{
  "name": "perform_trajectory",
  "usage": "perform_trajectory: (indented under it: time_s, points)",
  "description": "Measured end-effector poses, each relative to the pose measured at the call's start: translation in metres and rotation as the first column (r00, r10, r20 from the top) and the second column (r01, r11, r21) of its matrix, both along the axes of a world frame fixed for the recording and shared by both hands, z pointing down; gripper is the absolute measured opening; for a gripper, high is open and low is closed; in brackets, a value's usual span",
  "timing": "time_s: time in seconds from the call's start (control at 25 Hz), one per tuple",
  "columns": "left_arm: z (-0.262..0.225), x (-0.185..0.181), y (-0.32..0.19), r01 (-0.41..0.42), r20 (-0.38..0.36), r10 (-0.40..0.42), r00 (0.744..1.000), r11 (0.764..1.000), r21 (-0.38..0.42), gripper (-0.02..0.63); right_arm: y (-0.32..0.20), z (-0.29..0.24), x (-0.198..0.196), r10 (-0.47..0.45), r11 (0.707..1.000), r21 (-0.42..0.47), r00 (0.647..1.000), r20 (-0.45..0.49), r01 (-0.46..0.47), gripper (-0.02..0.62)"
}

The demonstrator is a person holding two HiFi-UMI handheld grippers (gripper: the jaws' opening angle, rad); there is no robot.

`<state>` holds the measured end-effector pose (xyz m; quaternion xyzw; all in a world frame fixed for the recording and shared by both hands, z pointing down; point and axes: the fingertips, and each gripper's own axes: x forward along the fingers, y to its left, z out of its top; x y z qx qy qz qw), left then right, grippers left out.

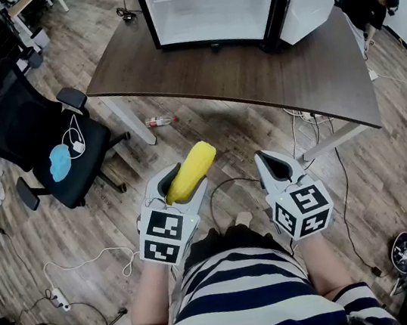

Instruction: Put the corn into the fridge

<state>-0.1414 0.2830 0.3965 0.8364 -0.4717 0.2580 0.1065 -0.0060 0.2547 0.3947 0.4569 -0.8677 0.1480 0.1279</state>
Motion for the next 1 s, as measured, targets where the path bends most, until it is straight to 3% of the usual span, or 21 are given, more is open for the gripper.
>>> perform_trajectory:
  time_s: [0.68,1.0]
  points:
    - [0.010,0.051,-0.043,0.051,0.014,-0.051,0.999,0.998,-0.027,0.000,-0.050,0.009,0.043,-0.069,0.998,-0.003,0.997,0.044,0.070,-0.002]
    - [0.013,0.042,-0.065,0.081,0.011,-0.080,0.997,0.996,-0.039,0.000,-0.070,0.012,0.034,-0.090,0.996,-0.016,0.995,0.044,0.091,-0.002]
